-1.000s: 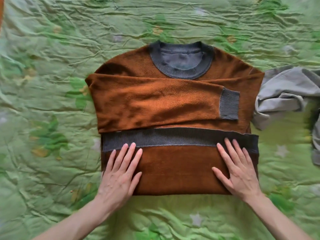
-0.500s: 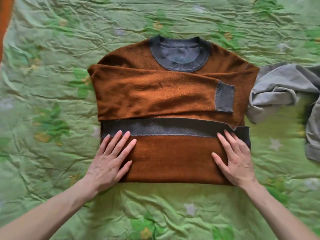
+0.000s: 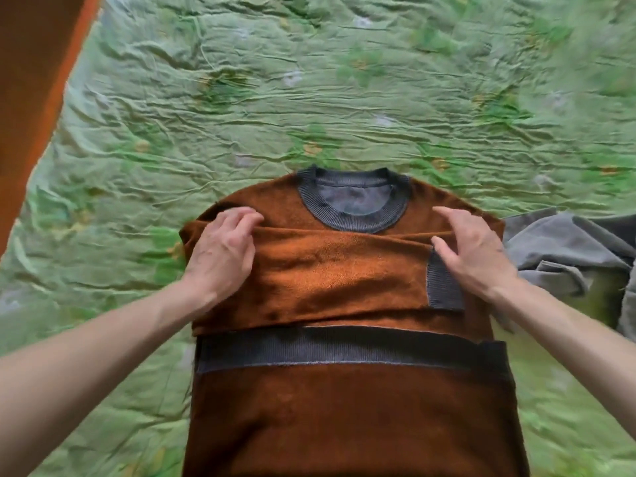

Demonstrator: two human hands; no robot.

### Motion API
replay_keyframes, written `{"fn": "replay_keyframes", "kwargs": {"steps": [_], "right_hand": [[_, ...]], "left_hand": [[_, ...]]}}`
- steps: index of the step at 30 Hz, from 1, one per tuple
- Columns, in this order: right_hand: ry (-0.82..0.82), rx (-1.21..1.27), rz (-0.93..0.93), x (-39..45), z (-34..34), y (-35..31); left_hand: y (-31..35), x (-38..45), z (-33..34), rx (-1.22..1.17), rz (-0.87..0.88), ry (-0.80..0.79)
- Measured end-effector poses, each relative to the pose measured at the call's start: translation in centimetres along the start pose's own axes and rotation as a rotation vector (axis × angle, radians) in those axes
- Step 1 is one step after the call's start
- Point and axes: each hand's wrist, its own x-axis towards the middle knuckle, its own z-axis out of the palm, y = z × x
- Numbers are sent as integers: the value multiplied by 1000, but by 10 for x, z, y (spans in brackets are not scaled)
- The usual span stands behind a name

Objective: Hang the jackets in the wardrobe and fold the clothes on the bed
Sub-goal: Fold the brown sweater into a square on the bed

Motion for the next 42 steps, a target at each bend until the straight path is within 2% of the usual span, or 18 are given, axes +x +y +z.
{"fn": "replay_keyframes", "kwargs": {"steps": [3, 5, 8, 10, 12, 17, 19, 22, 26, 32, 34, 39, 42], "right_hand": [[-82, -176, -18, 44, -4, 7], [-138, -260, -22, 68, -4, 10], [-235, -262, 46, 98, -2, 10], [-244, -176, 55, 106, -7, 10], [-206, -77, -41, 99, -13, 9], [65, -196, -435, 46, -31, 28], [86, -269, -550, 25, -40, 38], [3, -450, -631, 0, -29, 54], [-147, -544, -471, -15, -2, 62], [157, -291, -217, -14, 18, 10], [153, -219, -200, -10, 37, -12], [57, -222, -205, -15, 80, -45], [14, -205, -32, -17, 83, -27]], "left_hand": [[-18, 47, 3, 137, -172, -232], [-27, 69, 6, 125, -231, -311], [-32, 87, 8, -28, -215, -282], [-30, 88, 7, -83, -183, -224], [-27, 81, 1, -98, -113, -181], [-28, 40, -27, 14, 269, -154], [-32, 27, -35, 120, 342, -168], [-34, 7, -33, 257, 430, -213], [-37, -8, -19, 332, 386, -260], [-2, -8, 8, 147, 9, -50], [15, -13, 26, 127, -45, -91], [21, -26, 53, 310, -116, -207], [8, -22, 49, 343, -138, -210]]}}
